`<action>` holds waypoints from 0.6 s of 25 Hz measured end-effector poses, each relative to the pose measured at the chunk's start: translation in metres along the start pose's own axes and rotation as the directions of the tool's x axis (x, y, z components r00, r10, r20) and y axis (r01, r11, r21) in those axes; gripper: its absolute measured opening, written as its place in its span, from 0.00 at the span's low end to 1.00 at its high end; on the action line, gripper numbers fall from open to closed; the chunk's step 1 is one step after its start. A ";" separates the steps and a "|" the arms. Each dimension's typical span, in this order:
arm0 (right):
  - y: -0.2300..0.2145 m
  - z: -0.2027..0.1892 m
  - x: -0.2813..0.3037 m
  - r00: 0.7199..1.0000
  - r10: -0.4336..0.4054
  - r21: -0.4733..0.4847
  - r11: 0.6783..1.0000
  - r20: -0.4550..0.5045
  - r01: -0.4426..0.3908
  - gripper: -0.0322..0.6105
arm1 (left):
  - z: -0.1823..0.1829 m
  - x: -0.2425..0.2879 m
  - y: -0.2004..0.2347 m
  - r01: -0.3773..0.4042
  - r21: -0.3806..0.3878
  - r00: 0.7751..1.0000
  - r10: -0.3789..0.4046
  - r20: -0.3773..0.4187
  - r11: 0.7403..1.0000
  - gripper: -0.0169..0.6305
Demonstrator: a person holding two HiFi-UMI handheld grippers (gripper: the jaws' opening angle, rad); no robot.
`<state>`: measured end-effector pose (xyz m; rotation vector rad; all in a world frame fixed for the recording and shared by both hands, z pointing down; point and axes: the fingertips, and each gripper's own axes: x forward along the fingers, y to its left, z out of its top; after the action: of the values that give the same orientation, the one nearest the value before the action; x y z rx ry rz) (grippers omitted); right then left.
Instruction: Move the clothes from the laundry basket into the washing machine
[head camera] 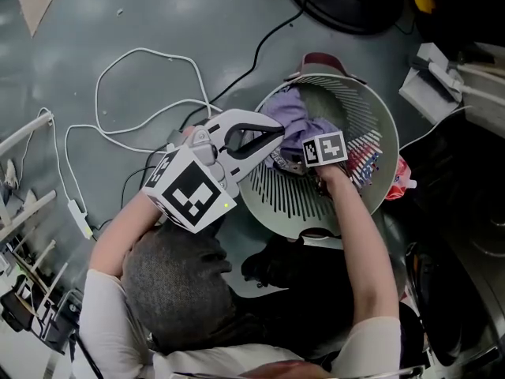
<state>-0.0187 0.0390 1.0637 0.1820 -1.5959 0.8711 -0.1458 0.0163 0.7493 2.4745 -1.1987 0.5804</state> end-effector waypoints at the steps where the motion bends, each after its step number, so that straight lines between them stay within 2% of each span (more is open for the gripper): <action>1: 0.004 0.002 0.001 1.000 0.000 -0.014 1.000 0.001 0.000 0.99 | 0.000 0.000 0.000 -0.001 0.000 1.000 0.001 -0.002 1.000 0.04; 10: 0.035 0.015 0.023 0.998 -0.056 -0.081 0.995 0.035 0.059 1.00 | 0.006 0.004 0.005 0.002 -0.003 1.000 -0.002 0.003 1.000 0.04; 15: 0.045 0.020 0.023 0.996 -0.058 -0.071 0.995 0.068 0.063 1.00 | 0.002 0.002 0.007 0.004 -0.002 1.000 -0.004 -0.009 1.000 0.03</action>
<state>-0.0652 0.0662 1.0662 0.2081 -1.6728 0.7652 -0.1495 0.0103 0.7497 2.4693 -1.1902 0.5880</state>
